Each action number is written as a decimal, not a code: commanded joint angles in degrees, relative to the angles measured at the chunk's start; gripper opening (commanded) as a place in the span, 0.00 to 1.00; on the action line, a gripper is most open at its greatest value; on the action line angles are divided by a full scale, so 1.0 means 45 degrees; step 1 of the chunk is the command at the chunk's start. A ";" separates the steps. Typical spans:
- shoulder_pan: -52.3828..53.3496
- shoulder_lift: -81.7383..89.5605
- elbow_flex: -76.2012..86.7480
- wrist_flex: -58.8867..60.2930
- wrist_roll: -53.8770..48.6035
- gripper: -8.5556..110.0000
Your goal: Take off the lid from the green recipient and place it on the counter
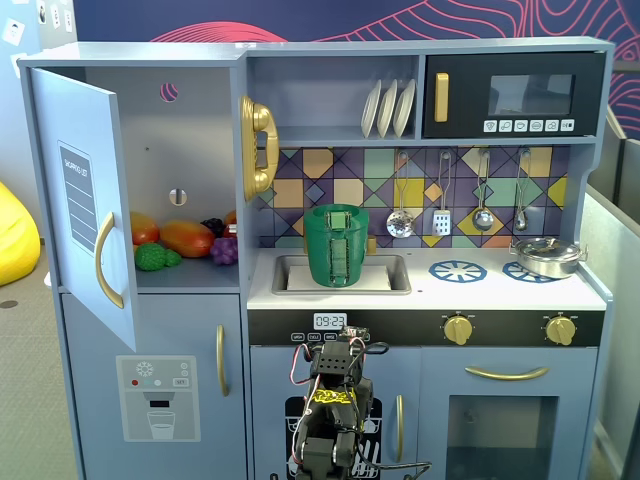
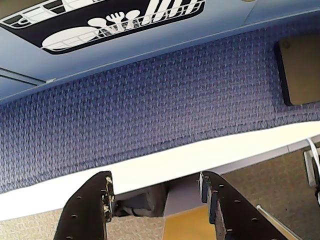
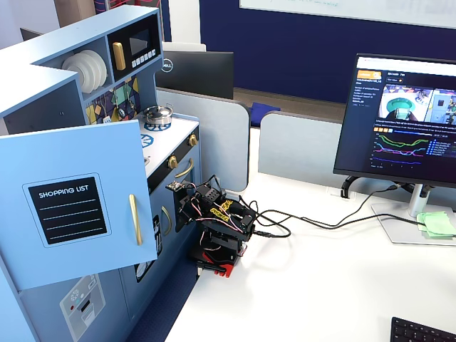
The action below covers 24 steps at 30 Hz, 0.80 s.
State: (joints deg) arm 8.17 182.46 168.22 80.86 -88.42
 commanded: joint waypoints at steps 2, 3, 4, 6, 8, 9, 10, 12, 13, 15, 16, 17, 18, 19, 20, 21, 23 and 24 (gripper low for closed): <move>0.0371 -0.0078 0.0781 0.1543 0.0059 0.07; 0.0371 -0.0078 0.0781 0.1543 0.0059 0.07; 0.0371 -0.0078 0.0781 0.1543 0.0039 0.07; 0.0371 -0.0078 0.0781 0.1543 0.0039 0.07; 0.0371 -0.0078 0.0781 0.1543 0.0039 0.07; 0.0371 -0.0078 0.0781 0.1543 0.0039 0.07; 0.0371 -0.0078 0.0781 0.1543 0.0039 0.07; 0.0469 -0.0078 0.0781 0.1562 -0.0098 0.07; 0.0566 -0.0078 0.0762 0.1504 -0.0215 0.07; 0.0703 -0.0098 0.0059 0.1445 -0.0859 0.07; 0.0762 -0.0117 -0.0625 0.1211 -0.0703 0.07; 0.0879 -0.0332 -0.1406 0.0762 -0.0586 0.07; 0.1113 -0.0703 -0.2344 0.0215 -0.0723 0.07; 0.1367 -0.1133 -0.3379 -0.0312 -0.1270 0.07; 0.1484 -0.1582 -0.4434 -0.0859 -0.2031 0.07; 0.1445 -0.2012 -0.5449 -0.1504 -0.2070 0.07; 0.1191 -0.2891 -0.7539 -0.2520 -0.1758 0.07; 0.0996 -0.3262 -0.8477 -0.2969 -0.1758 0.08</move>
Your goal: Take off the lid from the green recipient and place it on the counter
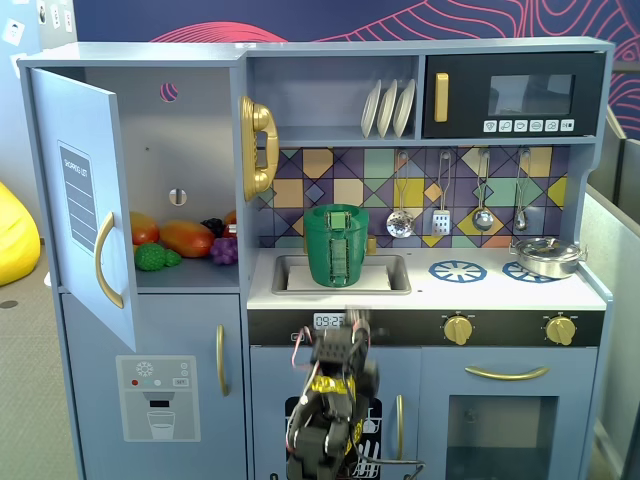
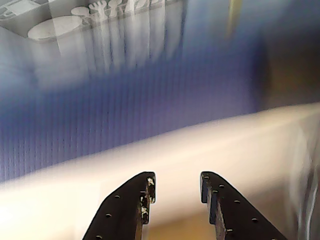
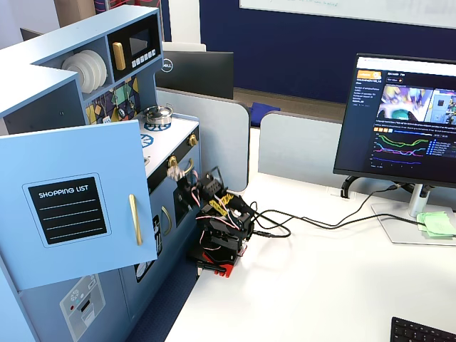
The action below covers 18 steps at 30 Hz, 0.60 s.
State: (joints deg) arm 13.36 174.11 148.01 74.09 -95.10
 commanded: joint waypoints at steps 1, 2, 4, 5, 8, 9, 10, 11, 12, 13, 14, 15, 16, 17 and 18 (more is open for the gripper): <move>-0.0391 -0.1719 -0.4824 -0.1934 -0.0176 0.08; -0.0566 -0.1992 -0.5566 -0.2344 -0.0156 0.11; -0.0898 -0.2500 -0.6797 -0.3027 -0.0430 0.16; -0.1055 -0.2754 -0.7246 -0.3516 -0.0508 0.18; -0.1367 -0.3301 -0.7949 -0.5176 -0.0957 0.25; -0.1426 -0.3457 -0.8086 -0.5664 -0.0977 0.28; -0.1465 -0.3613 -0.8242 -0.6035 -0.0918 0.31; -0.1504 -0.3789 -0.8359 -0.6348 -0.0859 0.33; -0.1543 -0.3945 -0.8477 -0.6602 -0.0703 0.35; -0.1562 -0.4082 -0.8535 -0.6797 -0.0586 0.36; -0.1562 -0.4238 -0.8613 -0.6973 -0.0527 0.37; -0.1562 -0.4414 -0.8750 -0.7012 -0.0547 0.38; -0.1543 -0.4590 -0.8926 -0.6992 -0.0566 0.38; -0.1523 -0.4785 -0.9082 -0.7012 -0.0566 0.39; -0.1523 -0.5000 -0.9219 -0.7188 -0.0449 0.39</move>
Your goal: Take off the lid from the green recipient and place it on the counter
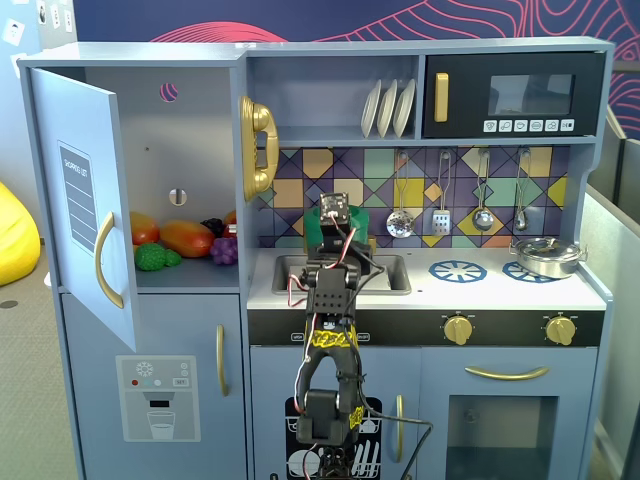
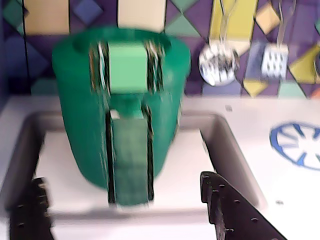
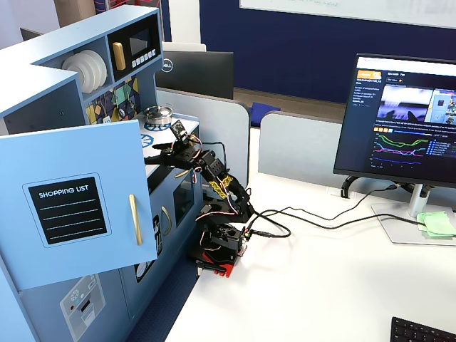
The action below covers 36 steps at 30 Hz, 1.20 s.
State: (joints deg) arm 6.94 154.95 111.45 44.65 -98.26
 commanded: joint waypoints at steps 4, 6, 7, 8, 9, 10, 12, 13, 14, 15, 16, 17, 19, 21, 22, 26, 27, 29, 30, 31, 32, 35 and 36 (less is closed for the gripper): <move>-0.0117 -0.1602 -0.1621 -0.1504 0.0527 0.40; -0.0117 -0.1953 -0.1816 -0.1680 0.0566 0.39; -0.0117 -0.2090 -0.1875 -0.1738 0.0566 0.40; -0.0137 -0.2227 -0.1953 -0.1777 0.0566 0.40; -0.0195 -0.2363 -0.2031 -0.1777 0.0547 0.40; -0.0234 -0.2500 -0.2090 -0.1855 0.0547 0.39; -0.0352 -0.2754 -0.2109 -0.2227 0.0527 0.39; -0.0391 -0.2930 -0.2109 -0.2461 0.0508 0.39; -0.0410 -0.3105 -0.2168 -0.2637 0.0488 0.39; -0.0449 -0.3320 -0.2266 -0.2773 0.0410 0.39; -0.0449 -0.3535 -0.2383 -0.2871 0.0371 0.39; -0.0469 -0.3750 -0.2539 -0.2949 0.0371 0.39; -0.0488 -0.4199 -0.2852 -0.3047 0.0293 0.39; -0.0488 -0.4668 -0.3145 -0.3281 0.0254 0.38; -0.0488 -0.4922 -0.3340 -0.3281 0.0234 0.38; -0.0469 -0.5684 -0.3711 -0.3633 0.0156 0.38; -0.0469 -0.5840 -0.3789 -0.3730 0.0156 0.38; -0.0469 -0.6113 -0.3906 -0.3926 0.0098 0.37; -0.0488 -0.6250 -0.3984 -0.3965 0.0059 0.37; -0.0508 -0.6406 -0.4102 -0.3965 0.0020 0.37; -0.0547 -0.6543 -0.4219 -0.4004 0.0020 0.37; -0.0566 -0.7051 -0.4668 -0.4121 0.0059 0.37; -0.0547 -0.7188 -0.4805 -0.4121 0.0078 0.37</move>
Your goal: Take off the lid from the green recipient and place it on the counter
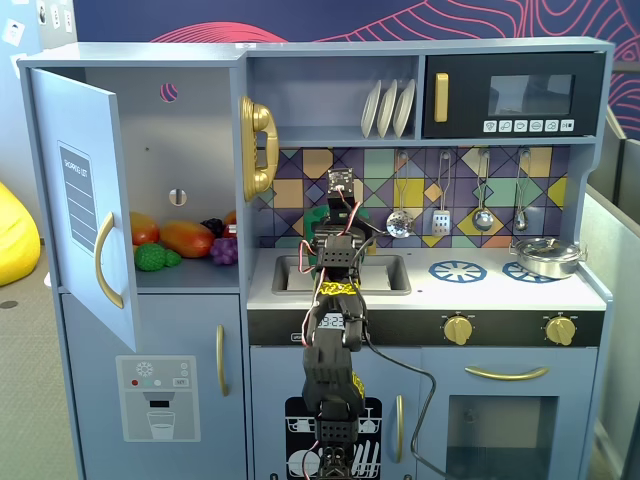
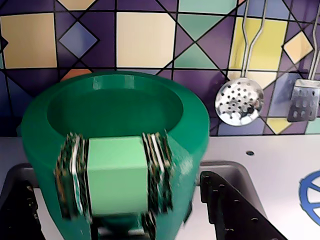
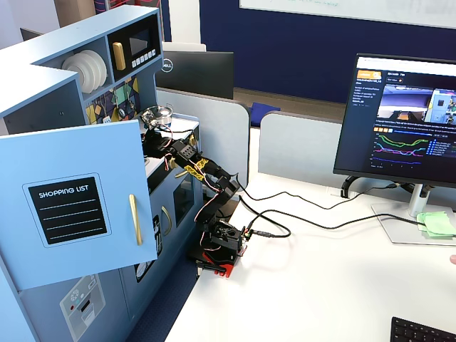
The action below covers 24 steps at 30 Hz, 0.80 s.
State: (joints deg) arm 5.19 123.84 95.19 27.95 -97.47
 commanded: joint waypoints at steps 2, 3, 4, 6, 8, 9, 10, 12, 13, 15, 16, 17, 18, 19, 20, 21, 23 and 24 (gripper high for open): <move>-0.0137 -0.0508 -0.1387 -0.0410 0.0000 0.37; -0.0137 -0.0586 -0.1484 -0.0391 -0.0020 0.37; -0.0176 -0.0664 -0.1563 -0.0391 -0.0039 0.37; -0.0234 -0.0820 -0.1738 -0.0332 -0.0098 0.34; -0.0352 -0.0859 -0.1816 -0.0137 -0.0137 0.28; -0.0430 -0.0859 -0.1816 -0.0039 -0.0059 0.23; -0.0547 -0.0859 -0.1816 0.0156 -0.0137 0.16; -0.0684 -0.0840 -0.1816 0.0508 0.0020 0.07; -0.0723 -0.0820 -0.1816 0.0645 0.0254 0.07; -0.0801 -0.0801 -0.1816 0.0703 0.0488 0.07; -0.0859 -0.0781 -0.1816 0.0703 0.0508 0.07; -0.0898 -0.0742 -0.1816 0.0664 0.0527 0.07; -0.0938 -0.0703 -0.1816 0.0625 0.0527 0.07; -0.0938 -0.0664 -0.1816 0.0586 0.0449 0.07; -0.0938 -0.0625 -0.1816 0.0488 0.0352 0.07; -0.0938 -0.0586 -0.1816 0.0371 0.0254 0.07; -0.0898 -0.0488 -0.1953 0.0176 0.0059 0.07; -0.0879 -0.0449 -0.2090 0.0156 -0.0039 0.07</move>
State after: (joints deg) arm 2.11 119.79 90.70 30.06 -96.24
